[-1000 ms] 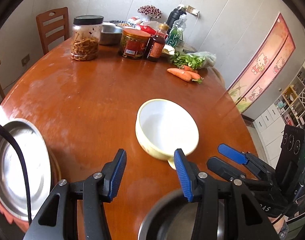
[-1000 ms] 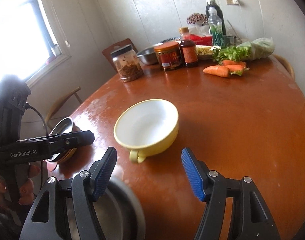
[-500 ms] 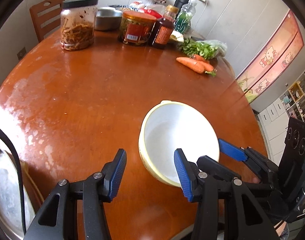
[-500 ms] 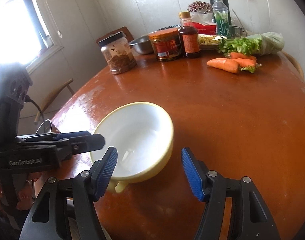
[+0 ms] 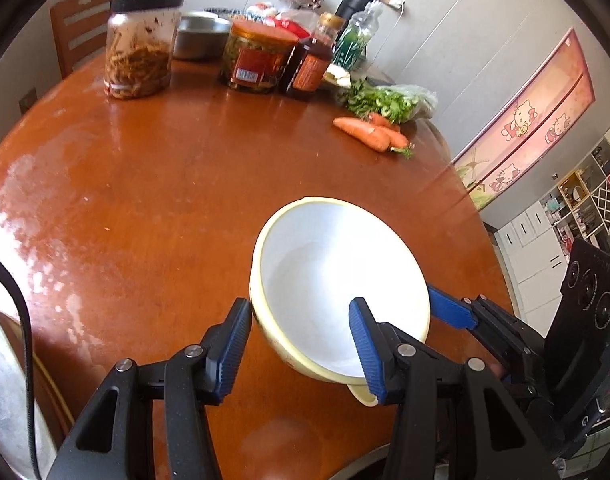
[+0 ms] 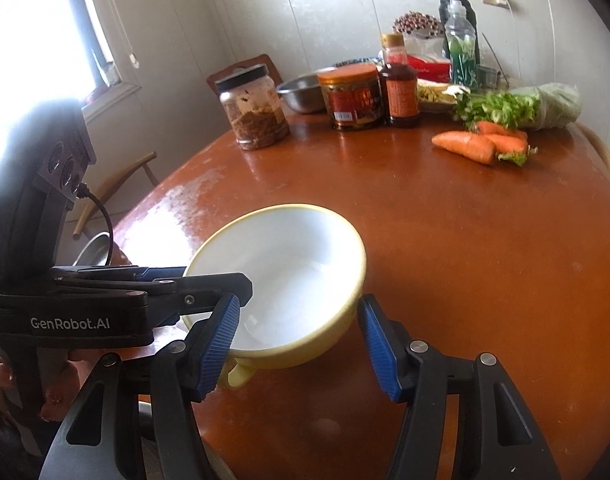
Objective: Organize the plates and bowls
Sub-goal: 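Lift the yellow bowl with the right gripper and lower it into the steel bowls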
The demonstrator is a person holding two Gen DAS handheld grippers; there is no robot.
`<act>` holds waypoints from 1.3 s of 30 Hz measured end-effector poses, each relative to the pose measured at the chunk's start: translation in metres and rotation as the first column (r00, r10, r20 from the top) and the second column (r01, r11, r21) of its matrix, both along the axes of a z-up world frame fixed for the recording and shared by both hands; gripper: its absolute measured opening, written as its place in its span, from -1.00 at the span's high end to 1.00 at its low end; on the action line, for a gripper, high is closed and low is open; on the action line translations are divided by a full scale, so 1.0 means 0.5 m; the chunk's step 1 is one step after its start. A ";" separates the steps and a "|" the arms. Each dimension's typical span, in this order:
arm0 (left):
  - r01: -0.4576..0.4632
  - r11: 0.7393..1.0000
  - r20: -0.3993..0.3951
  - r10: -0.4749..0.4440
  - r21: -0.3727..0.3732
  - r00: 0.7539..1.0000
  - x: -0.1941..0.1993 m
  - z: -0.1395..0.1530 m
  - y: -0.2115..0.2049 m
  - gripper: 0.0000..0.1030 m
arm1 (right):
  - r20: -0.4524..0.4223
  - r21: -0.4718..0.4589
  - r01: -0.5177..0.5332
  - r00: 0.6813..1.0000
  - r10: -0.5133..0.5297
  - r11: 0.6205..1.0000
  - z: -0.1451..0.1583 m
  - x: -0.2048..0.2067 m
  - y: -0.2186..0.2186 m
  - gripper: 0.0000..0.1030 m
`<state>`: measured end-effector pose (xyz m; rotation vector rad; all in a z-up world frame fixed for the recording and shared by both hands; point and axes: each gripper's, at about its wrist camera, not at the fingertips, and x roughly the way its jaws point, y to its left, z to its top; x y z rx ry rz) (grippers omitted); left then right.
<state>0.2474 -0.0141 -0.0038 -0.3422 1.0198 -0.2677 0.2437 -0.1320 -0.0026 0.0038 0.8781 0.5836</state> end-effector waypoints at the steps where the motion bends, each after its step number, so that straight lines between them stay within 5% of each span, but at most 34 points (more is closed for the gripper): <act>1: -0.005 1.000 0.006 0.005 0.007 1.000 -0.006 0.005 0.001 0.03 | 0.004 0.001 -0.002 1.000 0.002 1.000 0.004 -0.004 0.002 -0.23; 21: -0.014 0.999 0.184 0.008 0.034 0.983 -0.182 0.123 -0.007 0.02 | 0.143 0.050 -0.030 0.989 0.023 0.998 0.117 -0.176 -0.004 -0.23; 39: -0.010 0.996 0.221 -0.010 0.090 0.975 -0.313 0.121 -0.047 0.02 | 0.160 0.066 -0.027 0.987 0.016 0.997 0.111 -0.312 -0.028 -0.24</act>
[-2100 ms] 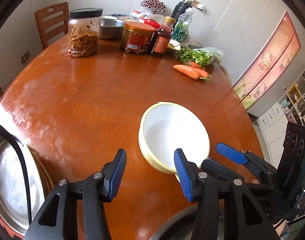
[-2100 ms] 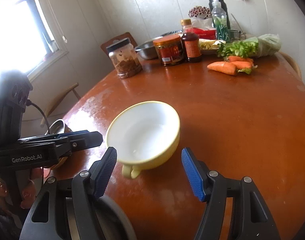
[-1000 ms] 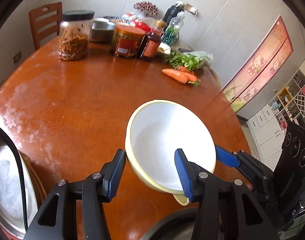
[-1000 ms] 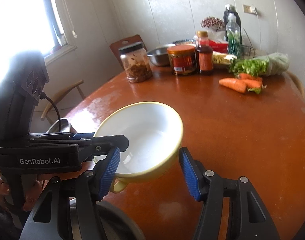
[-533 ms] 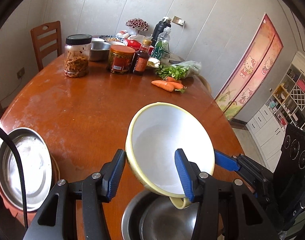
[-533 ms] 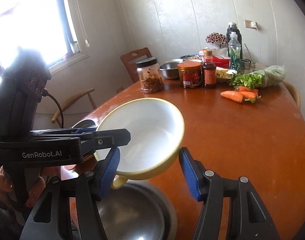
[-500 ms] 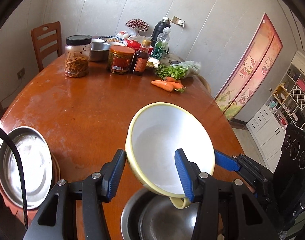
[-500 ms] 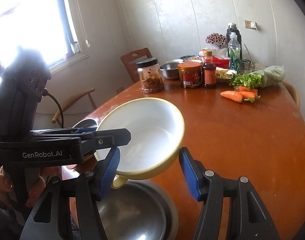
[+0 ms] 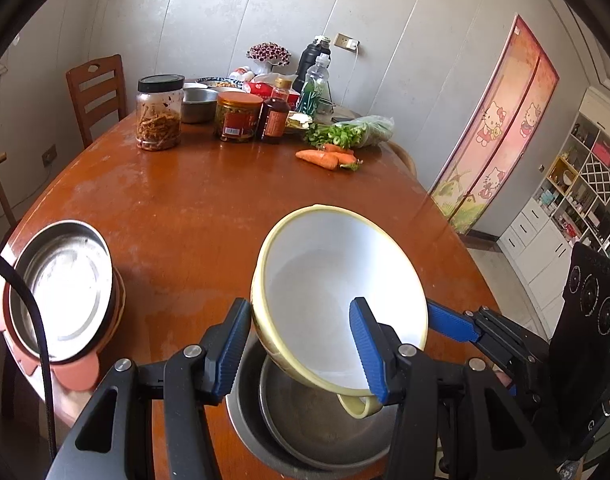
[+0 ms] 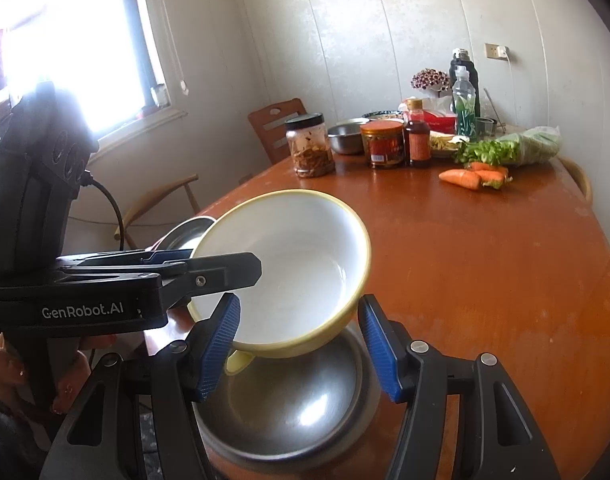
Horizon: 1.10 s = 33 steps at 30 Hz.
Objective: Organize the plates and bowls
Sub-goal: 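Lift the yellow bowl with the right gripper and lower it into the steel bowls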
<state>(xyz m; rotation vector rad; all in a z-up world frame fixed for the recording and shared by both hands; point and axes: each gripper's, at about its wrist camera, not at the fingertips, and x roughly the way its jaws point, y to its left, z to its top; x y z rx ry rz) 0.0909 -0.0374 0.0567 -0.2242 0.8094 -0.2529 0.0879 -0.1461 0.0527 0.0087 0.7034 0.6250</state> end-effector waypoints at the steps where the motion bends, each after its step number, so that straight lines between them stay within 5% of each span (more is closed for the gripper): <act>1: 0.003 1.000 0.000 -0.003 0.007 1.000 -0.006 -0.003 -0.003 0.02 | 0.000 -0.001 0.001 1.000 -0.001 1.000 -0.002 -0.004 -0.002 -0.24; 33: 0.033 0.998 -0.014 -0.032 0.045 0.999 -0.053 -0.043 -0.017 0.01 | -0.015 -0.015 0.004 1.000 -0.004 1.000 -0.047 -0.046 -0.013 -0.25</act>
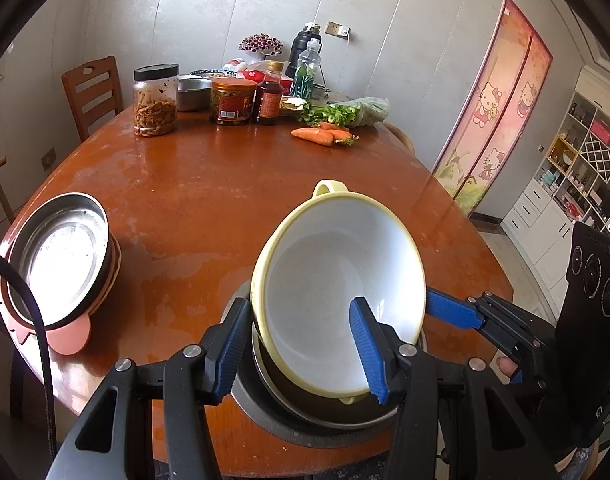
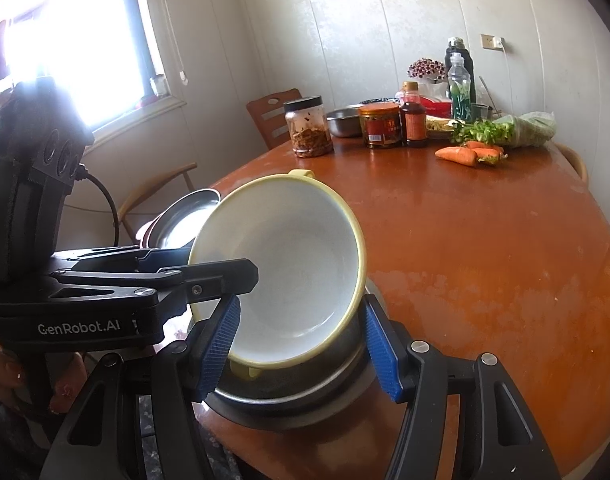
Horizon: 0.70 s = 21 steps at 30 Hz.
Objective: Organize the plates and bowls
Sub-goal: 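Lift the yellow bowl with the right gripper and lower it into the steel bowls, then grip the nested bowl stack rims with both grippers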
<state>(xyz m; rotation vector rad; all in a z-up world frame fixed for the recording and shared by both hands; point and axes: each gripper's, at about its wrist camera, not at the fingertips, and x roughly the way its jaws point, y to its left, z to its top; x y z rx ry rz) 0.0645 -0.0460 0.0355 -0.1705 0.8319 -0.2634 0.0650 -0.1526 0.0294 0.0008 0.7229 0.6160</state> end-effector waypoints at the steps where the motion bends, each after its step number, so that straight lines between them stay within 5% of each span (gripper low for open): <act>1: 0.002 1.000 -0.002 -0.002 -0.002 1.000 0.000 -0.001 0.000 0.01 | 0.000 0.000 0.001 1.000 -0.001 1.000 0.000 0.000 0.000 -0.25; 21: 0.014 1.000 -0.004 -0.014 0.006 1.000 -0.017 -0.005 -0.004 0.01 | -0.003 0.000 0.007 1.000 -0.007 1.000 -0.002 -0.009 -0.004 -0.25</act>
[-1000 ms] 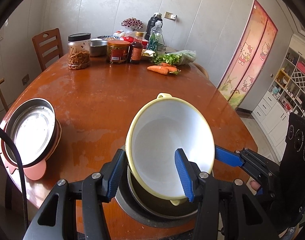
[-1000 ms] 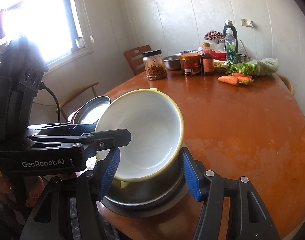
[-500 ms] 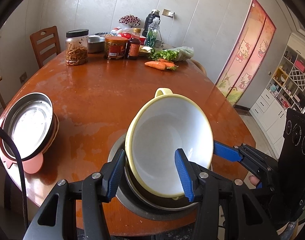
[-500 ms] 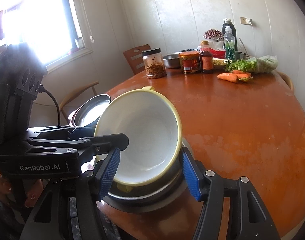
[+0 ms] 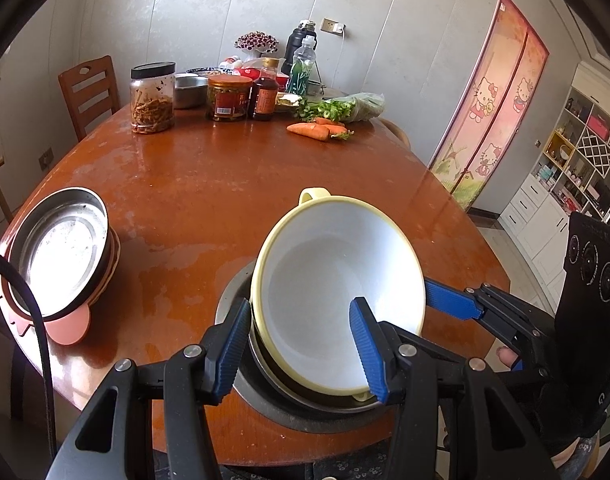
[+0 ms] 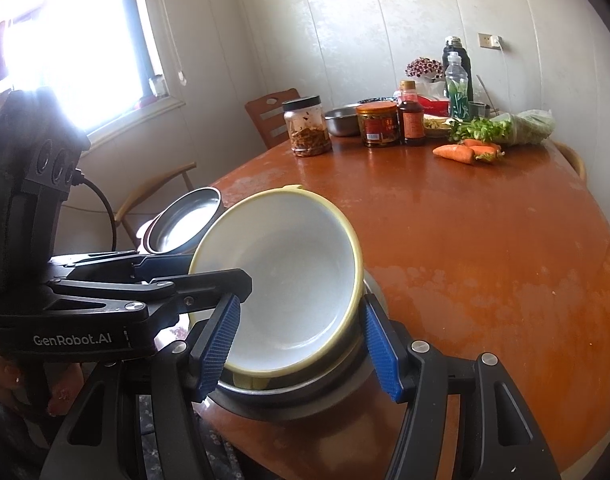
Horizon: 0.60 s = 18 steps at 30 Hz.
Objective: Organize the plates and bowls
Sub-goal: 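Grip the nested bowl stack rims with both grippers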
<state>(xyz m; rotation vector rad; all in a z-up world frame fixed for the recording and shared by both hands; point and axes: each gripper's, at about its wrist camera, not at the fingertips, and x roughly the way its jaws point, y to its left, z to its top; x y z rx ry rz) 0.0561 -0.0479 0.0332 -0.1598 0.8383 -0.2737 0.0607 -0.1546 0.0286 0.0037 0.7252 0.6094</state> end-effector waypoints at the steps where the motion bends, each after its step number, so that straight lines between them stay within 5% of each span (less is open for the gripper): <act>1: 0.000 1.000 -0.001 0.000 -0.001 1.000 -0.001 0.000 0.001 0.01 | 0.001 -0.002 0.000 1.000 0.000 1.000 0.000 0.000 0.000 -0.25; 18: -0.010 1.000 0.012 0.010 -0.017 1.000 -0.018 0.014 0.018 0.00 | -0.009 0.021 0.009 1.000 -0.009 1.000 0.004 -0.006 -0.006 -0.26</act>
